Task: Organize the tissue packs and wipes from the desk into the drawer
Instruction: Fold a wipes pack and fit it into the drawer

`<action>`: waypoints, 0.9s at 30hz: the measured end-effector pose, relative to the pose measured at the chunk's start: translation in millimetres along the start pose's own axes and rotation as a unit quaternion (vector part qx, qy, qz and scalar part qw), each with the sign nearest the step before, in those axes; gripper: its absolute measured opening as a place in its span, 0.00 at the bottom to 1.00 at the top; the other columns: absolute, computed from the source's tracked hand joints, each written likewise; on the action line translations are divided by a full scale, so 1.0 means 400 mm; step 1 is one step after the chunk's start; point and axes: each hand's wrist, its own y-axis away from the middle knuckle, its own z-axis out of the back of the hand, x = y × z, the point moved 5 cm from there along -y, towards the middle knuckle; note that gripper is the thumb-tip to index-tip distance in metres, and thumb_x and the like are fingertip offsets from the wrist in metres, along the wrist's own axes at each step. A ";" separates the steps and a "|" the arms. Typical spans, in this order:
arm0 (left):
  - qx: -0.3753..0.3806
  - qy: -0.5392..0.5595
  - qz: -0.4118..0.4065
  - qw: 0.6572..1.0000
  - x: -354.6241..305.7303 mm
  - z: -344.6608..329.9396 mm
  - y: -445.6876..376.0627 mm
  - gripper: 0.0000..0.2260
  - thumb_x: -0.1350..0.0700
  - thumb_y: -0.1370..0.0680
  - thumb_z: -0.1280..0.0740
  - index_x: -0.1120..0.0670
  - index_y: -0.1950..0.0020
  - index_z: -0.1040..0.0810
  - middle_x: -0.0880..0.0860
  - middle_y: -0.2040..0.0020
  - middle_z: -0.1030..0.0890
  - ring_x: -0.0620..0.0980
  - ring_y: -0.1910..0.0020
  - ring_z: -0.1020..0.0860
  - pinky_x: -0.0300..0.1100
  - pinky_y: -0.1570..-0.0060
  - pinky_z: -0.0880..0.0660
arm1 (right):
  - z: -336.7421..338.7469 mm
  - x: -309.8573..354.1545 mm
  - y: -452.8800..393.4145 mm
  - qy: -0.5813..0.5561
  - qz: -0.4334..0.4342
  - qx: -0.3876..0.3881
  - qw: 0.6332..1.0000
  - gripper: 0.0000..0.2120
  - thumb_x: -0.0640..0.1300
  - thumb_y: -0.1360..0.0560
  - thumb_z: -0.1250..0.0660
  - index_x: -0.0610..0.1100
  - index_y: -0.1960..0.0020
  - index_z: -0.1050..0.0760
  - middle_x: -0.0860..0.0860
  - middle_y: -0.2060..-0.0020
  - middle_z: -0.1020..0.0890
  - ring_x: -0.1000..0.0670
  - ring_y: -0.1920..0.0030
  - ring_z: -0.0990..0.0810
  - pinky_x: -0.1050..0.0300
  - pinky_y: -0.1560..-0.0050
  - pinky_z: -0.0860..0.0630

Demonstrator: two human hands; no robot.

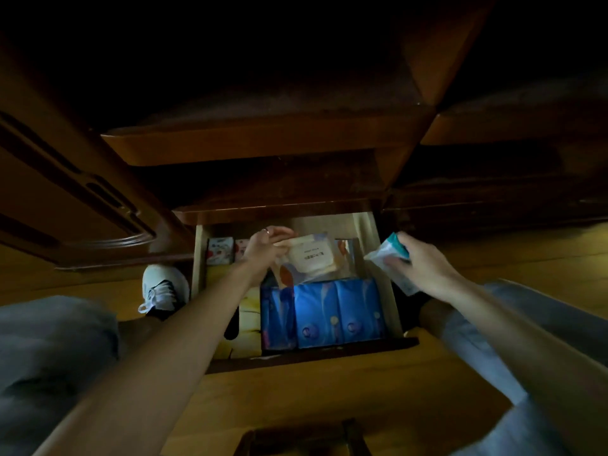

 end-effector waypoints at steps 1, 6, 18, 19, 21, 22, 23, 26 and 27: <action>0.020 -0.024 0.001 1.000 0.006 -0.017 -0.031 0.15 0.72 0.22 0.36 0.54 0.43 0.20 0.49 0.42 0.17 0.47 0.41 0.20 0.46 0.44 0.19 | -0.016 -0.013 0.004 -0.004 0.002 0.012 1.000 0.13 0.53 0.19 0.33 0.49 0.38 0.29 0.55 0.51 0.24 0.49 0.48 0.22 0.46 0.47 0.22; 0.089 -0.206 -0.004 0.974 0.039 -0.054 -0.152 0.15 0.64 0.24 0.29 0.45 0.45 0.20 0.48 0.42 0.19 0.46 0.42 0.20 0.38 0.51 0.20 | -0.067 -0.054 -0.023 -0.024 -0.010 0.026 0.999 0.12 0.56 0.19 0.34 0.53 0.39 0.30 0.57 0.54 0.21 0.55 0.53 0.19 0.49 0.52 0.20; 0.192 -0.558 -0.066 0.805 0.111 -0.189 -0.198 0.17 0.41 0.20 0.36 0.47 0.34 0.26 0.56 0.28 0.29 0.59 0.30 0.31 0.58 0.33 0.30 | -0.073 -0.060 -0.080 -0.067 -0.025 0.013 0.997 0.08 0.54 0.20 0.32 0.54 0.44 0.29 0.54 0.56 0.19 0.55 0.56 0.19 0.46 0.55 0.20; 0.183 -0.566 -0.090 0.798 0.107 -0.205 -0.198 0.22 0.40 0.19 0.37 0.49 0.28 0.28 0.55 0.27 0.30 0.58 0.29 0.32 0.56 0.33 0.31 | -0.074 -0.059 -0.079 -0.066 -0.028 0.011 0.997 0.08 0.54 0.20 0.32 0.54 0.45 0.28 0.54 0.56 0.20 0.55 0.56 0.19 0.46 0.55 0.20; 0.184 -0.565 -0.105 0.797 0.098 -0.229 -0.201 0.26 0.40 0.20 0.36 0.51 0.25 0.30 0.54 0.28 0.29 0.57 0.30 0.30 0.52 0.35 0.30 | -0.076 -0.057 -0.076 -0.064 -0.035 0.009 0.997 0.08 0.54 0.20 0.32 0.54 0.45 0.28 0.54 0.57 0.19 0.56 0.58 0.19 0.47 0.57 0.20; 0.183 -0.570 -0.113 0.793 0.092 -0.233 -0.202 0.27 0.39 0.20 0.35 0.50 0.24 0.31 0.54 0.27 0.30 0.58 0.29 0.31 0.52 0.33 0.32 | -0.076 -0.056 -0.073 -0.061 -0.037 0.008 0.997 0.08 0.54 0.20 0.32 0.54 0.45 0.28 0.54 0.58 0.19 0.56 0.59 0.19 0.48 0.58 0.19; 0.169 -0.588 -0.127 0.781 0.083 -0.230 -0.201 0.30 0.37 0.21 0.36 0.49 0.22 0.34 0.54 0.24 0.33 0.59 0.26 0.34 0.55 0.29 0.36 | -0.075 -0.055 -0.069 -0.058 -0.036 0.007 0.998 0.08 0.54 0.20 0.32 0.54 0.45 0.28 0.54 0.58 0.19 0.57 0.59 0.19 0.49 0.59 0.20; 0.072 -0.593 -0.086 0.797 0.076 -0.161 -0.206 0.38 0.30 0.26 0.36 0.48 0.21 0.39 0.57 0.20 0.42 0.63 0.22 0.43 0.63 0.26 0.44 | -0.075 -0.048 -0.061 -0.045 -0.023 0.005 0.999 0.07 0.54 0.20 0.32 0.54 0.46 0.29 0.55 0.59 0.19 0.58 0.60 0.19 0.53 0.61 0.22; 0.051 -0.570 -0.040 0.819 0.091 -0.130 -0.206 0.39 0.30 0.26 0.35 0.49 0.22 0.38 0.58 0.20 0.41 0.64 0.22 0.43 0.62 0.26 0.41 | -0.076 -0.045 -0.061 -0.043 -0.021 0.006 0.999 0.07 0.54 0.20 0.32 0.54 0.46 0.29 0.55 0.59 0.19 0.58 0.59 0.20 0.52 0.60 0.21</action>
